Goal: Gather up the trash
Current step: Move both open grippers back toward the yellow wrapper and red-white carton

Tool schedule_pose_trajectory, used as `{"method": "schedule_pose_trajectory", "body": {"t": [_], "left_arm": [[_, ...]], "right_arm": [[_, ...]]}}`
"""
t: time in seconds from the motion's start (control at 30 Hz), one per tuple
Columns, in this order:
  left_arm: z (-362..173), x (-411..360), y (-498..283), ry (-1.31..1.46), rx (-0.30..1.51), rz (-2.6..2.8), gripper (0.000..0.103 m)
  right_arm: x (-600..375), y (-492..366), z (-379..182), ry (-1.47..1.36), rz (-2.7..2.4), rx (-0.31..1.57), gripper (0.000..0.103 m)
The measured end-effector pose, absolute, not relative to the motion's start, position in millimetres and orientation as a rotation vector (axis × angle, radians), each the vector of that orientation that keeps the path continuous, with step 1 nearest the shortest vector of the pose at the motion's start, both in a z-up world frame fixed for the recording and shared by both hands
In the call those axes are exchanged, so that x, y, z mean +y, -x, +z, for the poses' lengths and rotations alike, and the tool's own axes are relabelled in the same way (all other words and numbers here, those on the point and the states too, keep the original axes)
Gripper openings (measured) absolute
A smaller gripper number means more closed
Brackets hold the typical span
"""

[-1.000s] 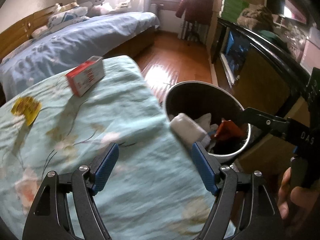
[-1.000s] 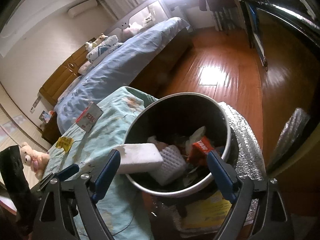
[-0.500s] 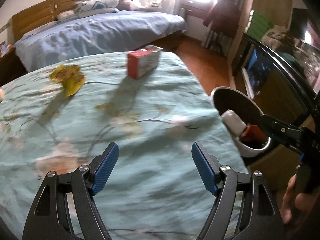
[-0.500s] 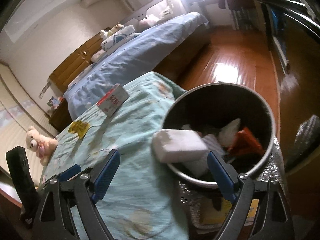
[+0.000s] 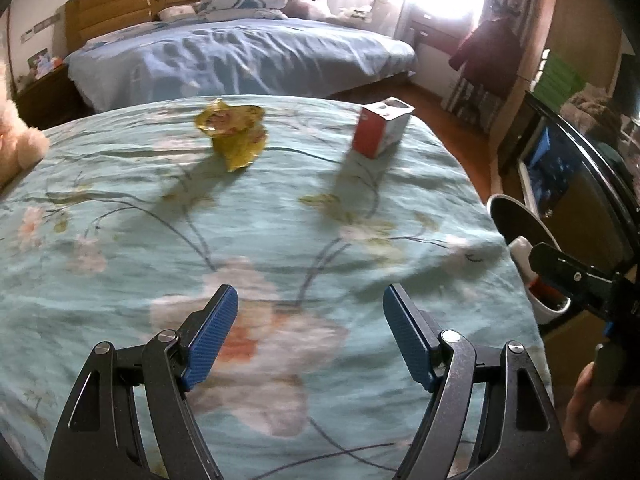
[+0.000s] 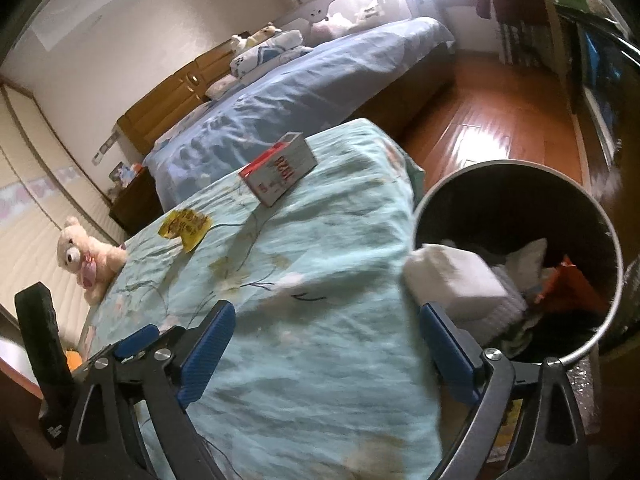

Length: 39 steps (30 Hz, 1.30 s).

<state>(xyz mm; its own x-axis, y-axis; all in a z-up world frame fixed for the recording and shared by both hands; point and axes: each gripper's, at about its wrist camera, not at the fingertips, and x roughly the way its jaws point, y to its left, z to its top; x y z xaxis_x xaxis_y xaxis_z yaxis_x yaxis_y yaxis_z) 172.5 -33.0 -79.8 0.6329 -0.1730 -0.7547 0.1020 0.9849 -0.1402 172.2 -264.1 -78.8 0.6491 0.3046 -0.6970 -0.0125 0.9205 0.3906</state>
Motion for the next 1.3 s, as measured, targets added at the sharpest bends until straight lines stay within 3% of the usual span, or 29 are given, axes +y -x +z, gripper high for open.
{"method": "schedule_pose_trajectory", "body": {"t": [1.3], "left_arm": [[-87, 31, -258, 0.129, 0.884, -0.063, 0.077]], "right_arm": [[-196, -282, -99, -0.323, 0.226, 0.886, 0.094]]}}
